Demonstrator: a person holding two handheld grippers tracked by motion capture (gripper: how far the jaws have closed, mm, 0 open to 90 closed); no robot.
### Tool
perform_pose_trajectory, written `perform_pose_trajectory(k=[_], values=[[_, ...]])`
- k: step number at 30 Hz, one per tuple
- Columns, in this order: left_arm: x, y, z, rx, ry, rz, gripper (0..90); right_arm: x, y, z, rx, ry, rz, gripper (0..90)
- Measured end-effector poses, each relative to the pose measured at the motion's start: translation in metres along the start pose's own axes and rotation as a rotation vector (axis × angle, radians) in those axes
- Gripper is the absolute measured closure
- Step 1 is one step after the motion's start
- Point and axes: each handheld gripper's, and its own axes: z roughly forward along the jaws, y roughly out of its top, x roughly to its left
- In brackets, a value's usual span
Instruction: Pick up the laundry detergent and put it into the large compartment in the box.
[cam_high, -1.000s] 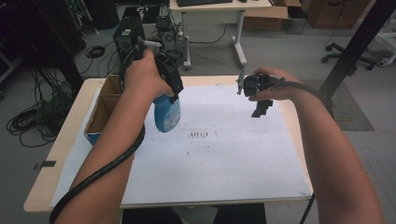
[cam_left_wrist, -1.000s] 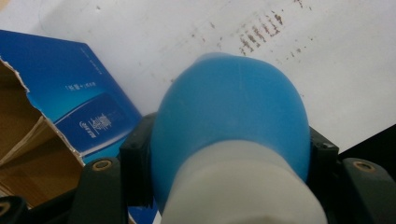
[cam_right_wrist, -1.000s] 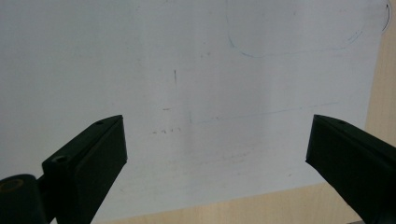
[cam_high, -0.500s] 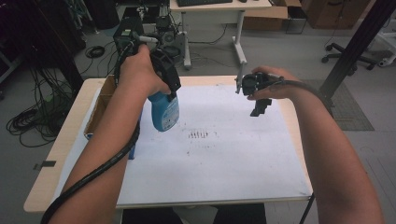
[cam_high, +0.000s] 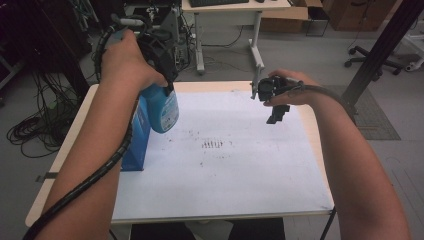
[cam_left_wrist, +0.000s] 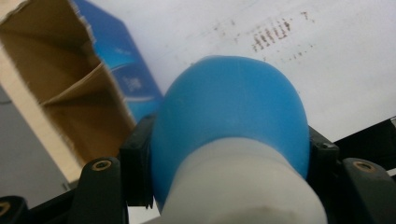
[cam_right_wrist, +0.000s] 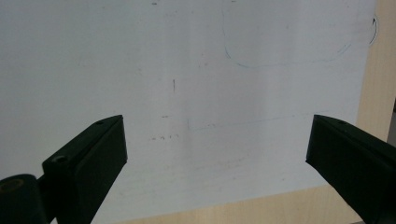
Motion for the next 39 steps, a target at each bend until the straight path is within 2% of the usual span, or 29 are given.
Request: perform_pose_trajectory(k=[2,7,15,16,18,21,24,29,39], values=[[0.005,-0.002,-0.004,0.002,0.001,-0.023,37.6,0.0,0.001,-0.001,-0.002,-0.002,-0.002,4.7],[0.02,-0.008,-0.015,0.011,0.002,-0.116,37.6,0.001,0.004,-0.001,-0.004,-0.004,-0.01,4.6],[0.038,-0.013,-0.028,0.025,0.022,-0.189,37.6,0.001,0.008,-0.001,-0.003,-0.002,-0.013,4.7],[0.041,-0.014,-0.029,0.029,0.023,-0.21,37.5,0.001,0.008,-0.001,-0.005,-0.002,-0.012,4.7],[0.046,-0.013,-0.03,0.049,0.015,-0.249,37.5,0.001,0.009,-0.001,-0.004,-0.002,-0.014,4.7],[0.054,-0.015,-0.032,0.046,-0.001,-0.289,37.5,0.001,0.009,-0.001,-0.007,-0.002,-0.014,4.7],[0.06,-0.016,-0.033,0.042,-0.005,-0.307,37.5,0.001,0.01,0.0,-0.005,-0.001,-0.02,4.7],[0.064,-0.018,-0.037,0.036,0.024,-0.319,37.5,0.0,0.011,0.002,-0.005,0.001,-0.019,4.7],[0.082,-0.024,-0.039,0.026,0.027,-0.379,37.5,0.0,0.016,0.004,-0.004,0.004,-0.029,4.8]])
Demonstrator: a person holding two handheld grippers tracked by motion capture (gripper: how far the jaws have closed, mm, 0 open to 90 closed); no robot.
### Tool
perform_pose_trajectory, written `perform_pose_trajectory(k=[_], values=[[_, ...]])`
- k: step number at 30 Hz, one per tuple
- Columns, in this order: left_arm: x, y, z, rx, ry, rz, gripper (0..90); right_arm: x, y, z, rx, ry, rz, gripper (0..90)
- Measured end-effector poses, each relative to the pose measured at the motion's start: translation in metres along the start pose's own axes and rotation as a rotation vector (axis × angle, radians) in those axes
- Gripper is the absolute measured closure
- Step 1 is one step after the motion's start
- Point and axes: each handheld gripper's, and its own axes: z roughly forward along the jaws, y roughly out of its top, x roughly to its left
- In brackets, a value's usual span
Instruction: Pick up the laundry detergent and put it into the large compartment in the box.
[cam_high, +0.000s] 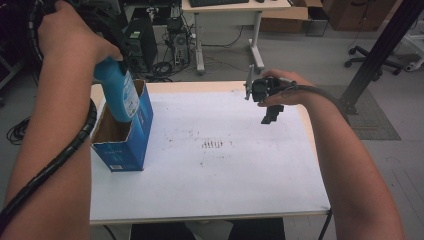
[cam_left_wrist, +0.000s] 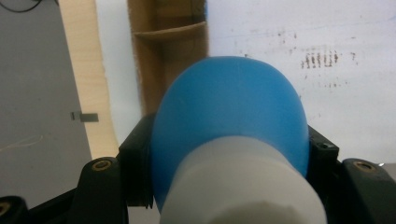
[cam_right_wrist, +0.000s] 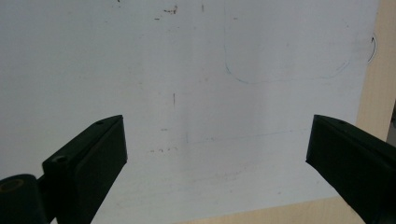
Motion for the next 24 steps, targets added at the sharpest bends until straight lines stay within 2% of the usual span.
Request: perform_pose_trajectory(k=[8,12,24], values=[[0.02,-0.001,0.004,0.0,0.001,-0.048,37.6,0.0,0.003,0.001,-0.001,0.001,-0.008,4.7],[0.027,-0.002,0.008,-0.001,0.02,-0.066,37.6,0.0,0.005,-0.001,0.001,-0.002,-0.008,4.7],[0.036,-0.002,0.019,0.005,0.016,-0.07,37.6,0.0,0.007,-0.002,0.003,-0.004,-0.013,4.7]])
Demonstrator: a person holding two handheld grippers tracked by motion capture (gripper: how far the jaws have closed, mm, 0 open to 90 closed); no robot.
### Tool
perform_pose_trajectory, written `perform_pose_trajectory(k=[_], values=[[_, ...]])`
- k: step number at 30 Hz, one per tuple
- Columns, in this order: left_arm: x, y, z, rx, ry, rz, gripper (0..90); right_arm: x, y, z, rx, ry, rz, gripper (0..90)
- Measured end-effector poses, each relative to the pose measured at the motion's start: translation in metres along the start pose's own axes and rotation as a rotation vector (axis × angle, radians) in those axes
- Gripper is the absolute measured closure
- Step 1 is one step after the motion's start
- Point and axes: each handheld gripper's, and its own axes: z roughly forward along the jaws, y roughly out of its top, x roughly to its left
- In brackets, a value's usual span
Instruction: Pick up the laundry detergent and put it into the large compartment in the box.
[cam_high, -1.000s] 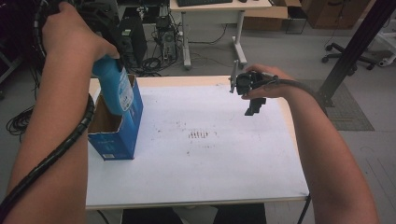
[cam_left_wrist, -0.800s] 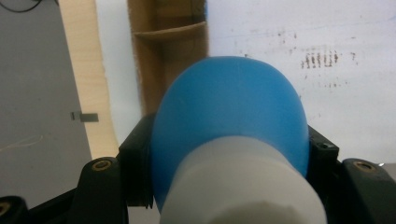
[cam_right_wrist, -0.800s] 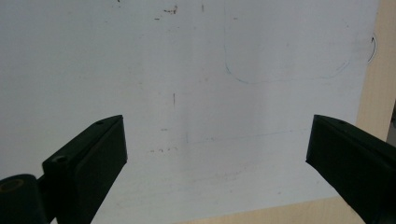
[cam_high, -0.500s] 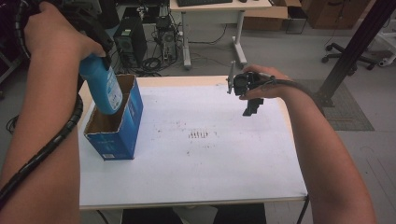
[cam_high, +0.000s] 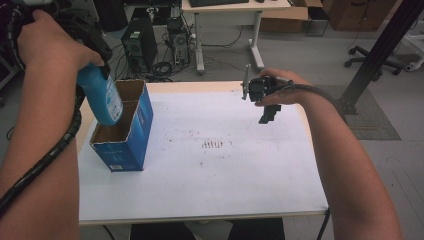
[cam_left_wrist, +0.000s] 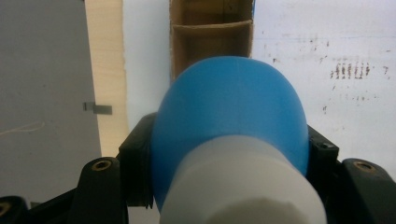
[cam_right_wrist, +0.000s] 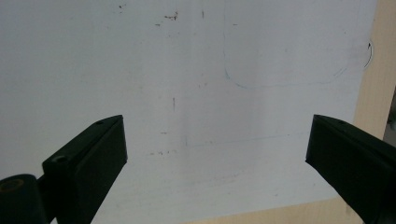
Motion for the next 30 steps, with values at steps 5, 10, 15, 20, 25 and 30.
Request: perform_pose_trajectory(k=[5,10,15,20,25,30], values=[[0.003,0.001,0.006,0.002,-0.014,-0.004,37.5,0.0,0.0,-0.001,0.0,-0.001,0.002,4.7],[0.006,0.003,0.016,0.006,-0.011,-0.013,37.5,0.001,0.0,-0.002,0.001,-0.001,0.005,4.7],[0.01,0.004,0.028,0.013,-0.029,-0.016,37.5,0.0,0.0,-0.001,0.004,0.0,0.005,4.7],[0.011,0.004,0.038,0.018,-0.02,-0.012,37.5,0.0,0.001,0.0,0.003,0.001,0.004,4.7],[0.013,0.004,0.047,0.01,-0.041,-0.009,37.5,-0.001,0.002,-0.002,-0.005,-0.002,0.002,4.7],[0.014,0.005,0.056,0.014,-0.039,-0.004,37.5,-0.002,0.001,-0.007,-0.015,-0.009,0.008,4.7]])
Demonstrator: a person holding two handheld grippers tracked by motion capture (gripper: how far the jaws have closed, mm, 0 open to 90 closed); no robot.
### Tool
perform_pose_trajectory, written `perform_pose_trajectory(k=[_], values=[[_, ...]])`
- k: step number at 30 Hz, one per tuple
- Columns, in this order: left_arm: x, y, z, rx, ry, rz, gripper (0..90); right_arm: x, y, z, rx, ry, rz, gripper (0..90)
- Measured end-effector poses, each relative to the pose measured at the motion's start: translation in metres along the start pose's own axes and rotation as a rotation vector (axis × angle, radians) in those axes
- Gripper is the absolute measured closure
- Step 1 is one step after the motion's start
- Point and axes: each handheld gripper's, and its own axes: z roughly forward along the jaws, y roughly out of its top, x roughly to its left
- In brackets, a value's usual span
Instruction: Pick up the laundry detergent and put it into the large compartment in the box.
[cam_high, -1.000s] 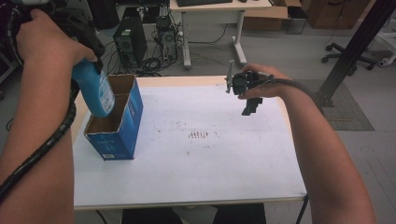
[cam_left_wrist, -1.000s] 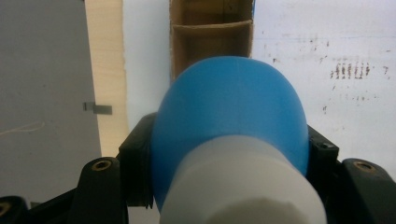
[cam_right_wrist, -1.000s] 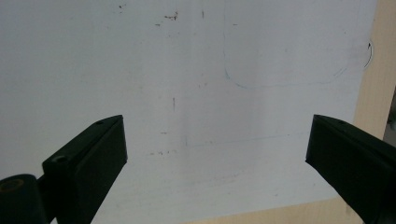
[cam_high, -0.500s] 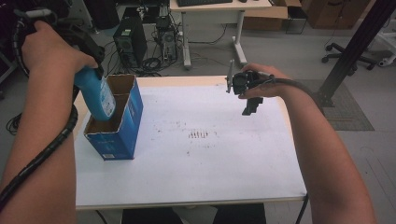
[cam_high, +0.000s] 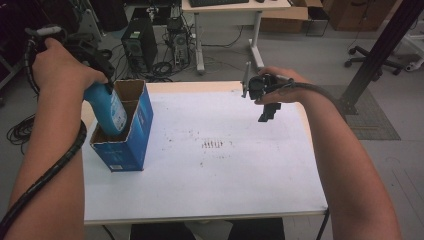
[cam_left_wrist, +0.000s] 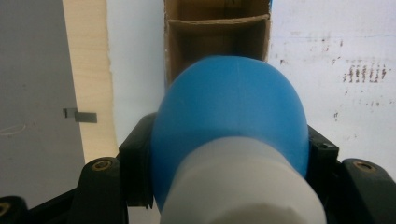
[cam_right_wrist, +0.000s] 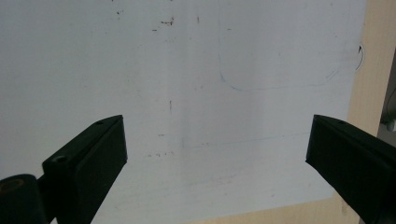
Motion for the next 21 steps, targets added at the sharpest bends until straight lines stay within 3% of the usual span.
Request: perform_pose_trajectory(k=[12,21], values=[[0.002,0.002,0.028,0.017,-0.012,0.009,37.5,0.0,0.002,-0.001,0.009,-0.001,-0.001,4.7],[0.003,0.003,0.038,0.024,-0.01,0.018,37.5,-0.002,0.003,0.0,0.007,0.001,-0.002,4.7]])
